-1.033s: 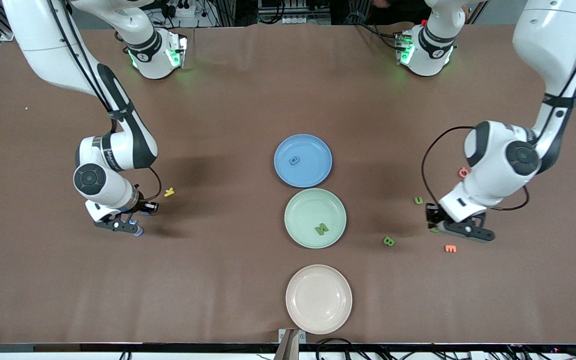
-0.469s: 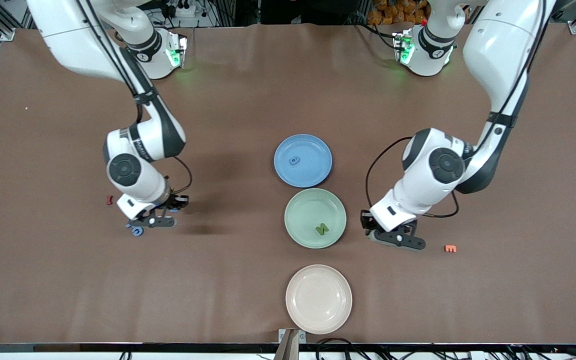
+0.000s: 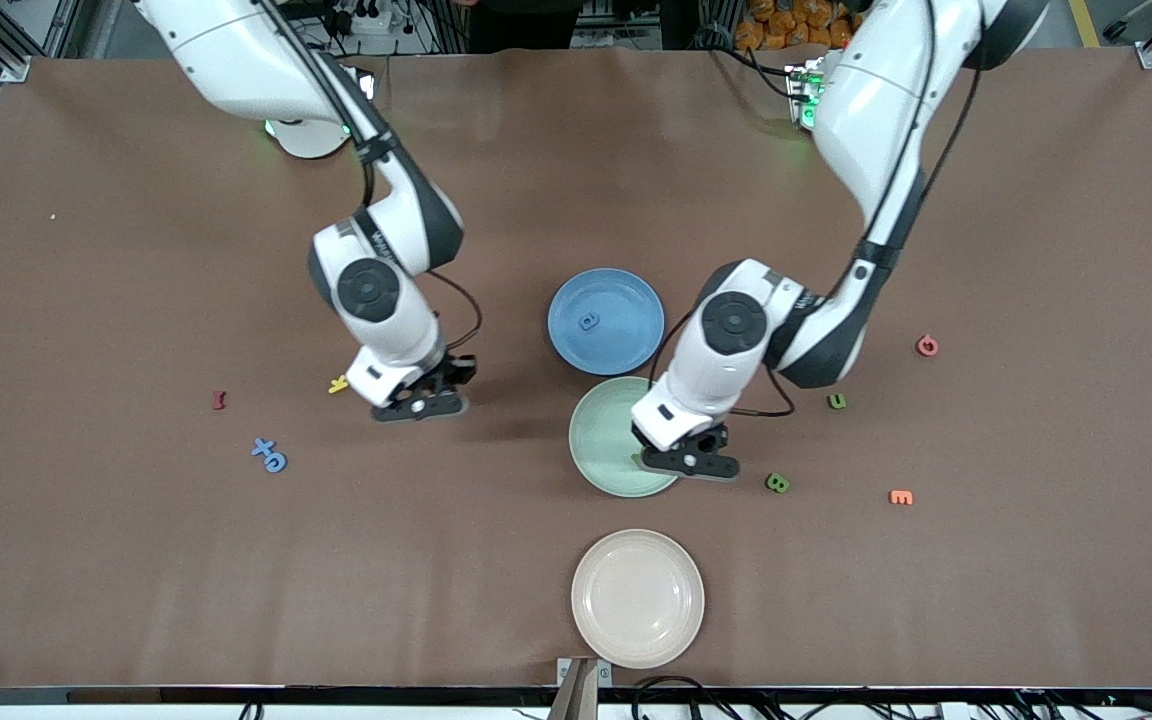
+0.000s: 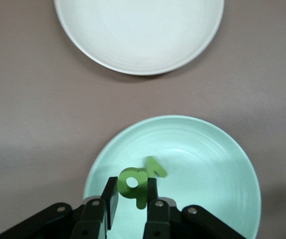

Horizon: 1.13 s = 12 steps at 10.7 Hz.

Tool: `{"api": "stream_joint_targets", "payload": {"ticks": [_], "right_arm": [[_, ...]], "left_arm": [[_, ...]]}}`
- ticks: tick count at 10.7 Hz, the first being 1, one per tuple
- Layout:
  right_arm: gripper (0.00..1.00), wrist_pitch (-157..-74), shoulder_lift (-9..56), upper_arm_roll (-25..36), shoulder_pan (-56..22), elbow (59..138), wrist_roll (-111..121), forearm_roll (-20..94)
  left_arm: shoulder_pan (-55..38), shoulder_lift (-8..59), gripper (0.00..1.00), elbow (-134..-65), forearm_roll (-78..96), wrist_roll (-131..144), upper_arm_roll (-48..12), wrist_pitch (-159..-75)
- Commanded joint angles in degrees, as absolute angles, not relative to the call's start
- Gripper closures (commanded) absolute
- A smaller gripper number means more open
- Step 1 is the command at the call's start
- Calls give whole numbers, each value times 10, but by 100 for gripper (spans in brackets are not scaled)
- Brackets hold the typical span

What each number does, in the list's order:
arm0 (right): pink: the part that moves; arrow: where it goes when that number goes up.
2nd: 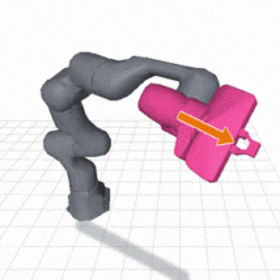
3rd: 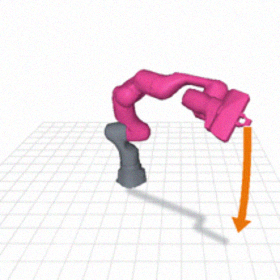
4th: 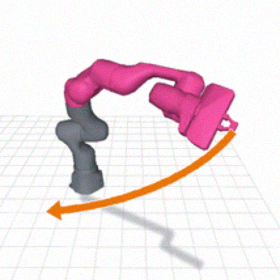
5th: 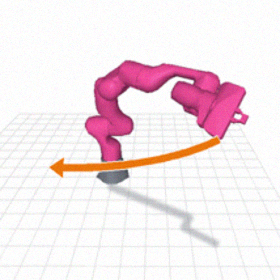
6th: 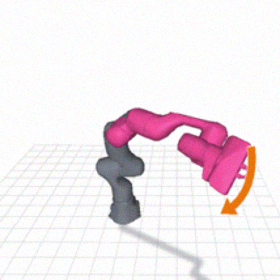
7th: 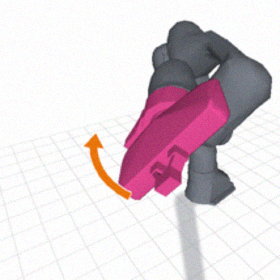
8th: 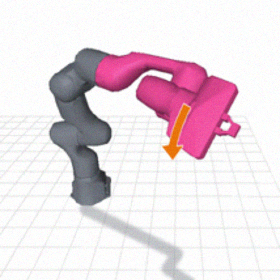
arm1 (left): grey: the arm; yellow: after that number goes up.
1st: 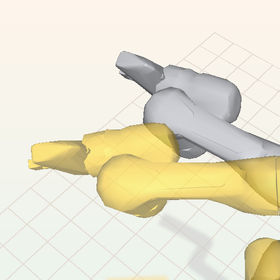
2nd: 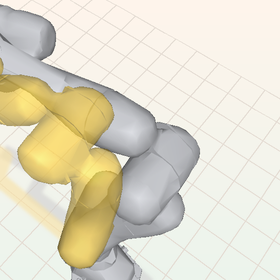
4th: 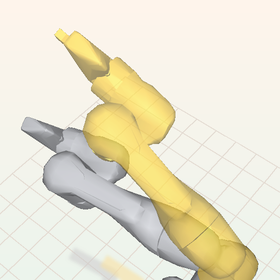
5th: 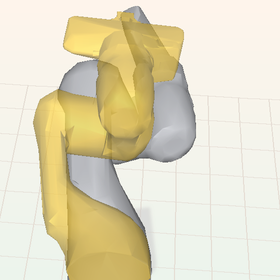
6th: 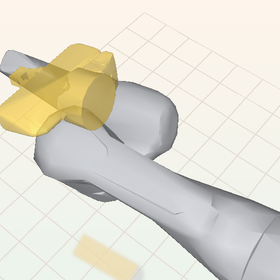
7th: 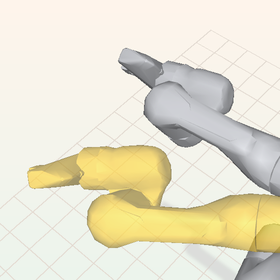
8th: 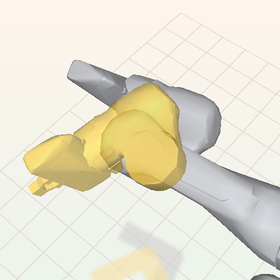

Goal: Sort letters by color into matching plates
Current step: 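Place green q on the green plate while the right gripper places blue m, then reach the left gripper to green u while the right gripper reaches blue x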

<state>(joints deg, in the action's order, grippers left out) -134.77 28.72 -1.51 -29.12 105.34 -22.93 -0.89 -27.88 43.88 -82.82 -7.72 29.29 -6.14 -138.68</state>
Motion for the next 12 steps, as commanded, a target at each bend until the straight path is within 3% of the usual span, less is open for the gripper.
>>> {"api": "stream_joint_targets", "payload": {"ticks": [1, 2, 6, 9, 10, 12], "right_arm": [[90, -1341, 300, -11, -364, 1015, -236, 18], [90, -1341, 306, -11, -390, 1004, -236, 27], [90, -1341, 363, -11, -463, 961, -244, 37], [90, -1341, 391, -11, -485, 939, -250, 37], [80, -1341, 393, -11, -485, 938, -250, 38], [0, -1342, 392, -10, -485, 937, -263, 75]], "left_arm": [[-294, 468, 63, -795, -61, 335, -50, -1380], [-294, 464, 1, -797, -58, 358, -50, -1379], [-259, 405, 0, -806, -57, 344, -52, -1261], [-178, 367, 0, -818, -57, 112, -52, -1196], [-162, 352, 0, -843, -58, 75, -52, -1189], [-142, 316, 0, -907, -66, 62, -51, -1189]]}}
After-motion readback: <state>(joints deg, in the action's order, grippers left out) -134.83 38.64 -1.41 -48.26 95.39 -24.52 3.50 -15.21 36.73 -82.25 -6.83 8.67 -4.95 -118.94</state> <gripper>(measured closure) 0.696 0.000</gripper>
